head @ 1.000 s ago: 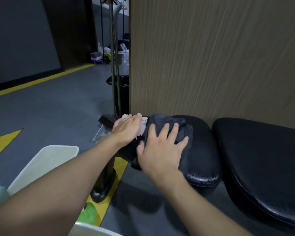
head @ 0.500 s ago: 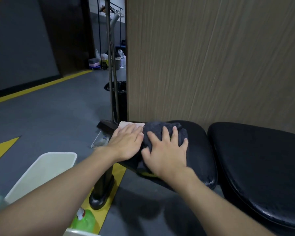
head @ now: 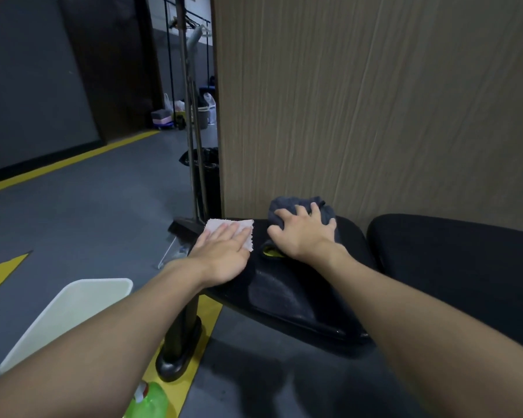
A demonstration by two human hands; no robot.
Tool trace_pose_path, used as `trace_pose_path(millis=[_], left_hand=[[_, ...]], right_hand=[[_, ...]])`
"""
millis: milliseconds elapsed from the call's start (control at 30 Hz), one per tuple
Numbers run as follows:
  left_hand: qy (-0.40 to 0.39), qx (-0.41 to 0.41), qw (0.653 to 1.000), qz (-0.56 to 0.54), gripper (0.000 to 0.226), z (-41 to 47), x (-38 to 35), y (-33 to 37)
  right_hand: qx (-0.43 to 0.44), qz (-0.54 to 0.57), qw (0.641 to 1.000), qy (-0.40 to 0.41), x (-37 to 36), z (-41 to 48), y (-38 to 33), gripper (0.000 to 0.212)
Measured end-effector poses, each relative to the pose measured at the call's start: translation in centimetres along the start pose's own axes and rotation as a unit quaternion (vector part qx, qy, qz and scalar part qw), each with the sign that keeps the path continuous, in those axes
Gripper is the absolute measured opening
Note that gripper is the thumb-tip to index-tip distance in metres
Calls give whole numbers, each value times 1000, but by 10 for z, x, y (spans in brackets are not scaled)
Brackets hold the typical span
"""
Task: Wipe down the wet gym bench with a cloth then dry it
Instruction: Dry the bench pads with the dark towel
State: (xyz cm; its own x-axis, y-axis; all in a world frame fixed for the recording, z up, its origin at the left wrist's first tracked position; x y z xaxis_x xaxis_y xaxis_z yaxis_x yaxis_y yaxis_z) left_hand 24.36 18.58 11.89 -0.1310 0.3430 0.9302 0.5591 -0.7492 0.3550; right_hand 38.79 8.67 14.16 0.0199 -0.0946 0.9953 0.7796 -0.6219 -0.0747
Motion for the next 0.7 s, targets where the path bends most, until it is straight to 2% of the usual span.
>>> trace_pose_path(millis=[233, 333, 533, 700], left_hand=[[11, 2, 999, 47, 60, -1, 14, 19], [-11, 0, 998, 67, 59, -6, 4, 33], [-4, -25, 996, 88, 62, 1, 6, 30], [-20, -20, 996, 80, 62, 2, 8, 30]], right_hand=[[57, -29, 997, 54, -2, -118, 8, 60], [64, -50, 994, 68, -3, -147, 20, 64], [-1, -1, 998, 59, 0, -94, 40, 60], [-57, 38, 998, 13, 3, -23, 67, 59]])
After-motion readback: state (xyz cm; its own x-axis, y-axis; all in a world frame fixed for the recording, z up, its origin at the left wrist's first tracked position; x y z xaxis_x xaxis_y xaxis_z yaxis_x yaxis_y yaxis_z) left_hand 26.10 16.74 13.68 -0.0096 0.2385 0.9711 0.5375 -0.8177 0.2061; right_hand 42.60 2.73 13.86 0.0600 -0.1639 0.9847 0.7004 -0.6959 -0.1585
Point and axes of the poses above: each hand's wrist, its own z-axis towards the middle knuckle, its own x-axis out of the back of the hand, y = z × x, the point moved 2 cm from there along z, towards the middle knuckle, and after that the axes turned 8 degrees about -z, right-handed, at the moved point
